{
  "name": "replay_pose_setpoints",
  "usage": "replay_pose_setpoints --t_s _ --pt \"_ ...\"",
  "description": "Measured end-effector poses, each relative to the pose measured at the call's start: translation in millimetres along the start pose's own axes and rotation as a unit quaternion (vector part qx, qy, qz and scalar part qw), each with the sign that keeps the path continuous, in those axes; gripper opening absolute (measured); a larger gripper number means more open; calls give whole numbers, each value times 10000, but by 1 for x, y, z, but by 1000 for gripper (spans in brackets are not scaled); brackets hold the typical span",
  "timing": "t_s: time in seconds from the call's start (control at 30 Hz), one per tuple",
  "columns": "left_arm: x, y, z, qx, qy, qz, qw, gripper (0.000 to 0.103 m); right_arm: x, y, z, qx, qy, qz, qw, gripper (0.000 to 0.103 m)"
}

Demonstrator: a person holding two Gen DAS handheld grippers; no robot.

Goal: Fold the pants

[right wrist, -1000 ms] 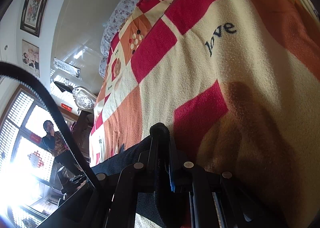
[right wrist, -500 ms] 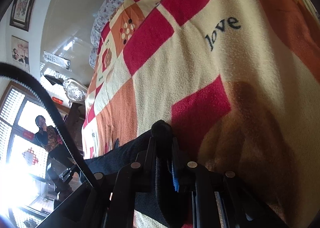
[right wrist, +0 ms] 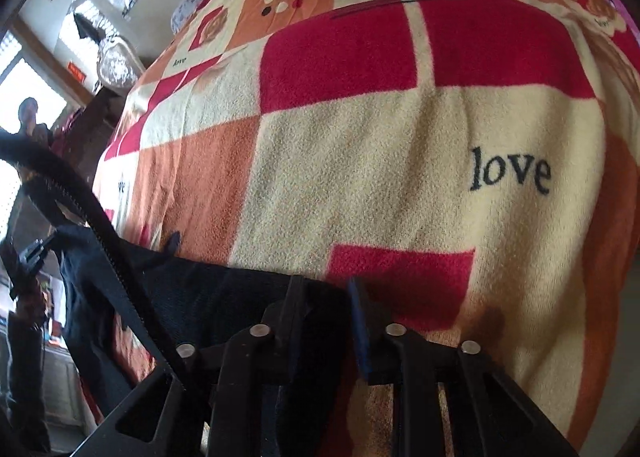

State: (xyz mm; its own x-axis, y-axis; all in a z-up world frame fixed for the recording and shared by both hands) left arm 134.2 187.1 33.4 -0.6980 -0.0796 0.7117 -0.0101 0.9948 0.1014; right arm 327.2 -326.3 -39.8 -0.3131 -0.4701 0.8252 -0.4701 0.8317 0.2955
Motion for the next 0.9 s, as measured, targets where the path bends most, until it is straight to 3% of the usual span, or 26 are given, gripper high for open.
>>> replay_pose_setpoints --t_s 0.17,0.37,0.7,0.9 --pt "9 2 0 71 -120 -70 9999 7 27 12 -6 527 -283 271 9978 4" --pt "30 -1 12 -73 -254 -85 9996 7 81 47 5 1448 -650 540 9859 4" --pt "81 -6 62 -58 -506 89 9987 7 129 74 75 1834 -1015 575 9761 3" --pt "97 -1 131 33 -312 296 9991 7 150 99 136 2307 -984 705 9655 3"
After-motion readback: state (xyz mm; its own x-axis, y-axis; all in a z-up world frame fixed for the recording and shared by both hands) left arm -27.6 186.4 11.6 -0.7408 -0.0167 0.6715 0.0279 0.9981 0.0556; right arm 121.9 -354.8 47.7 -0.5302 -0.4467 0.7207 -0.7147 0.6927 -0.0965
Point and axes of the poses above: each gripper's, at about its wrist camera, not at the fingertips, and x roughly against the way its jaws point, y to its left, z to its underside, the point moved 7 cm from there along -x, roughly the way its jaws point, and after that the axes turned 5 degrees about x, right-handed, at the moved point
